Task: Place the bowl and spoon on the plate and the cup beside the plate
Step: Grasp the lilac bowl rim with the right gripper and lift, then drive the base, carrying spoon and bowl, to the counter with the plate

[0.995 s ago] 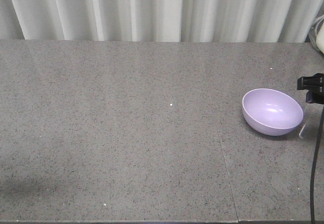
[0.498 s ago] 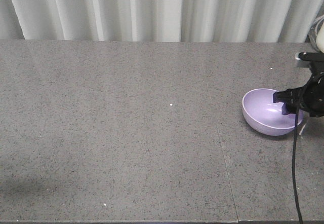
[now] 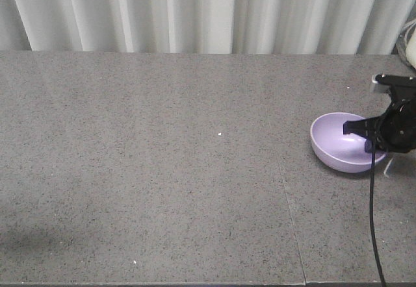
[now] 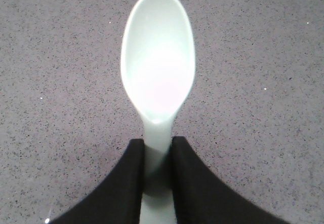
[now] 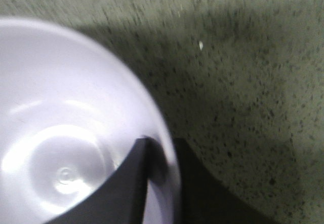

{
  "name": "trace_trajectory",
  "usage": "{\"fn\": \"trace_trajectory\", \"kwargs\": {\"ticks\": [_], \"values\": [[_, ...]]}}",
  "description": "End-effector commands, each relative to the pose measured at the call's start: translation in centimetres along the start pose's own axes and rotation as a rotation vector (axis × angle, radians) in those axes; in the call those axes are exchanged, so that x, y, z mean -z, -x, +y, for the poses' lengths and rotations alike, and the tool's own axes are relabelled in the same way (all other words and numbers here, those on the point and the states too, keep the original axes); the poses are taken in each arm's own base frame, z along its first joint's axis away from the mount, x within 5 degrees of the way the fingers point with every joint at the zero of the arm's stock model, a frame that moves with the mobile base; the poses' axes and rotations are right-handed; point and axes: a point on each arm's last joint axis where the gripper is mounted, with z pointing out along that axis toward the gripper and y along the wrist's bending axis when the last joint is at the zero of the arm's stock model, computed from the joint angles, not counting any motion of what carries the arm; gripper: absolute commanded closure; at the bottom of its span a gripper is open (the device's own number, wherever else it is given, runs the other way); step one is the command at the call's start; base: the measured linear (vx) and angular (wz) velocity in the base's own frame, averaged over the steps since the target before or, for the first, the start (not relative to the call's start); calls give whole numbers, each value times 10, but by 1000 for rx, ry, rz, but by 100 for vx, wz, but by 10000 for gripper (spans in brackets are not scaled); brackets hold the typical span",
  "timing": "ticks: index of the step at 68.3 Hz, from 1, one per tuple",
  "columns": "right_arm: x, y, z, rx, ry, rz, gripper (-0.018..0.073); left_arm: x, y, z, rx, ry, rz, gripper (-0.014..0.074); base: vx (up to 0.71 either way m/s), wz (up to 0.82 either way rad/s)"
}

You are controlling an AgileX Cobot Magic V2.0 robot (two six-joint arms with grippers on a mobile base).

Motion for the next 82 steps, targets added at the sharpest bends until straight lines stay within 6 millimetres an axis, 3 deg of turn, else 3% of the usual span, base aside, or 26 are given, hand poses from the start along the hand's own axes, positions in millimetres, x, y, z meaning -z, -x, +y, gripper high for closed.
{"fn": "trace_trajectory", "kwargs": {"ticks": [1,9,18,20,34,45,56,71,82], "values": [[22,12,-3,29,-17,-97,572,8,8,-2,4,-23,-88,603,0,0],[34,13,-3,31,-17,-113,569,8,8,-2,4,-23,-88,603,0,0],[63,10,-1,38,-15,-136,568,8,8,-2,4,-23,-88,603,0,0],[80,8,0,42,-14,-152,566,8,8,-2,4,-23,-88,603,0,0],[150,-8,2,46,-8,-232,565,8,8,-2,4,-23,-88,603,0,0],[210,-34,4,51,-4,-318,565,8,8,-2,4,-23,-88,603,0,0],[254,-63,4,55,-1,-378,565,8,8,-2,4,-23,-88,603,0,0],[293,-98,5,60,2,-436,565,8,8,-2,4,-23,-88,603,0,0],[304,-107,5,61,1,-473,565,8,8,-2,4,-23,-88,603,0,0]]}}
